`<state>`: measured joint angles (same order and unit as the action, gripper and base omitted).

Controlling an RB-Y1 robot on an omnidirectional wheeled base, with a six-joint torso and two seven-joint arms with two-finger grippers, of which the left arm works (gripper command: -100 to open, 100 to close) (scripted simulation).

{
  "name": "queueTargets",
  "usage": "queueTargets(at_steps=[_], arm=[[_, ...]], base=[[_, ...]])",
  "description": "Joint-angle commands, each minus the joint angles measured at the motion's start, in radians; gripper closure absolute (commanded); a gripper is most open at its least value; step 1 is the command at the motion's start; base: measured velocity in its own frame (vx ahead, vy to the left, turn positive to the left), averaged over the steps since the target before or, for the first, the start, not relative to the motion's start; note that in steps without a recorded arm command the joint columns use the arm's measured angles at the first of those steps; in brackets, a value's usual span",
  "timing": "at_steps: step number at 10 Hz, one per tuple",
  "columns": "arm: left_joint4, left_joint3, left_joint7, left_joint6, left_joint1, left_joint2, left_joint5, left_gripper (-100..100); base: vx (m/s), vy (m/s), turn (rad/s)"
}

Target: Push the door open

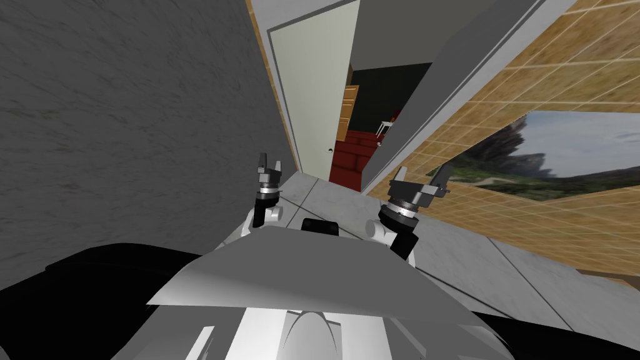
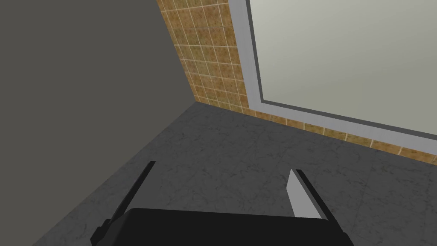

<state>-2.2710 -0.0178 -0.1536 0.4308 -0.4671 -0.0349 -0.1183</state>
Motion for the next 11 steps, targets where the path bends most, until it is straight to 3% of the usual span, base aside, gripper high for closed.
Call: queueTargets(at_steps=[1,7,11], arm=[[0.041,0.004,0.000,0.009,0.015,-0.010,0.002,-100],[0.141,0.016,0.003,0.031,0.053,-0.026,0.005,-100],[0.239,0.027,0.007,0.053,0.090,-0.038,0.008,-100]], base=[[0.137,0.005,-0.007],[0.101,-0.013,-0.004],[0.121,-0.009,-0.005]])
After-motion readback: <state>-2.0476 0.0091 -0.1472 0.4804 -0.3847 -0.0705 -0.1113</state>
